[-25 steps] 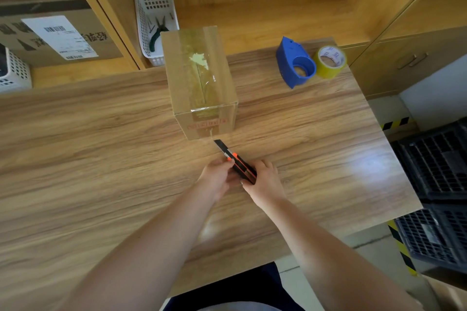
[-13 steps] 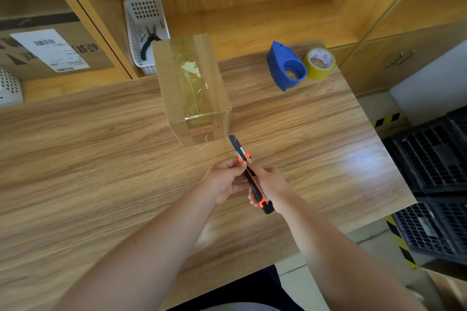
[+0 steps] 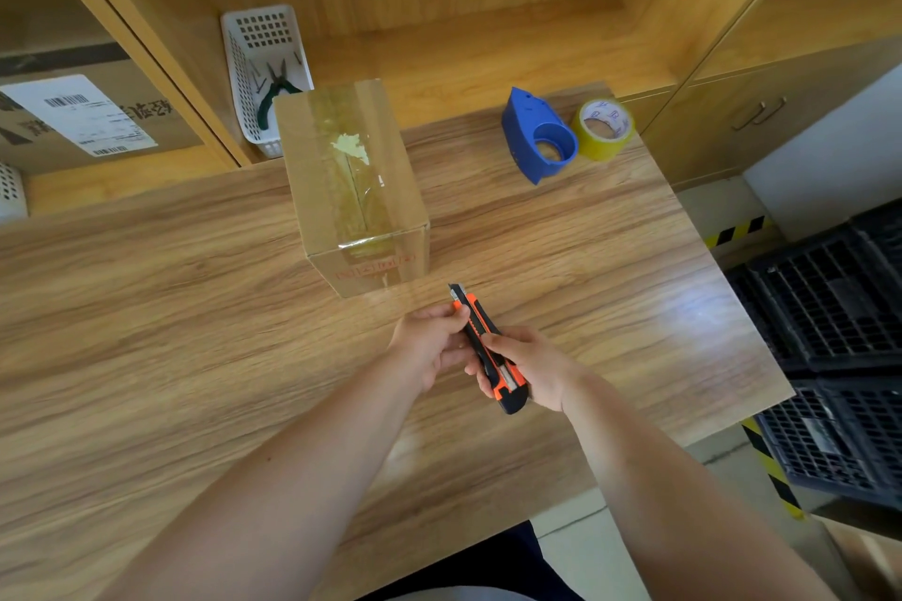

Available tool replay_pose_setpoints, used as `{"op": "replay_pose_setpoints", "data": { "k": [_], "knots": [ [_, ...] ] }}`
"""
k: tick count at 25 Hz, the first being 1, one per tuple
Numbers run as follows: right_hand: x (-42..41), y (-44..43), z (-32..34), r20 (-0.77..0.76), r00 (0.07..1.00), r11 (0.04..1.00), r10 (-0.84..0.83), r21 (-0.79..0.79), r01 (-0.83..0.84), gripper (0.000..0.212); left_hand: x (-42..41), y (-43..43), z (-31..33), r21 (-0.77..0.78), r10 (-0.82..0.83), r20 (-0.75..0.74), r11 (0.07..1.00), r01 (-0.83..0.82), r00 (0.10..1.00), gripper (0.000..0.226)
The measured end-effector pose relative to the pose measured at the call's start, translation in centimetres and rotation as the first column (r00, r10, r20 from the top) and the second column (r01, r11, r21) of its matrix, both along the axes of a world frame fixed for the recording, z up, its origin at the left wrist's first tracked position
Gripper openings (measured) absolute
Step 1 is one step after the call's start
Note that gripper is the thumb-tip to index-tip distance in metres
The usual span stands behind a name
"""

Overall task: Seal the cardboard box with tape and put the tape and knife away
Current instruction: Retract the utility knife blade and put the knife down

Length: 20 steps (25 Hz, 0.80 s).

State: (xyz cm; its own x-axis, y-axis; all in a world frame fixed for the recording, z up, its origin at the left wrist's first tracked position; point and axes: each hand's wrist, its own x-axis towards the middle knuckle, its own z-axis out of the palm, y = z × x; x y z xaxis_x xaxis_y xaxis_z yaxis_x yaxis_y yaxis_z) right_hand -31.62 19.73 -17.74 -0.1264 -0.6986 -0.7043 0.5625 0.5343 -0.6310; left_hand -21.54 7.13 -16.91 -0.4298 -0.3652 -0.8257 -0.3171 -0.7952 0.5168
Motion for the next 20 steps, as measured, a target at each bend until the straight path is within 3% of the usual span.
{"op": "replay_pose_setpoints", "data": {
  "k": [7, 11, 16, 20],
  "knots": [
    [-2.5, 1.6, 0.1, 0.128, 0.989, 0.986, 0.079, -0.154, -0.059, 0.040, -2.9, 0.4, 0.4, -0.031, -0.026, 0.019, 0.999, 0.026, 0.999, 0.004],
    [-3.7, 2.2, -0.1, 0.212, 0.972, 0.982, -0.097, -0.138, 0.128, 0.031, -5.8, -0.6, 1.0, -0.037, 0.102, 0.010, 0.994, -0.102, 0.995, 0.007],
    [-5.3, 2.1, -0.6, -0.010, 0.920, 0.919, -0.391, -0.065, 0.390, 0.023, -9.2, -2.3, 1.8, 0.048, 0.217, 0.011, 0.975, -0.217, 0.976, 0.015],
    [-7.1, 0.7, -0.7, 0.014, 0.840, 0.839, -0.543, -0.025, 0.543, 0.022, -11.6, -2.9, 2.0, 0.077, 0.225, 0.007, 0.971, -0.225, 0.974, 0.021]
  ]
}}
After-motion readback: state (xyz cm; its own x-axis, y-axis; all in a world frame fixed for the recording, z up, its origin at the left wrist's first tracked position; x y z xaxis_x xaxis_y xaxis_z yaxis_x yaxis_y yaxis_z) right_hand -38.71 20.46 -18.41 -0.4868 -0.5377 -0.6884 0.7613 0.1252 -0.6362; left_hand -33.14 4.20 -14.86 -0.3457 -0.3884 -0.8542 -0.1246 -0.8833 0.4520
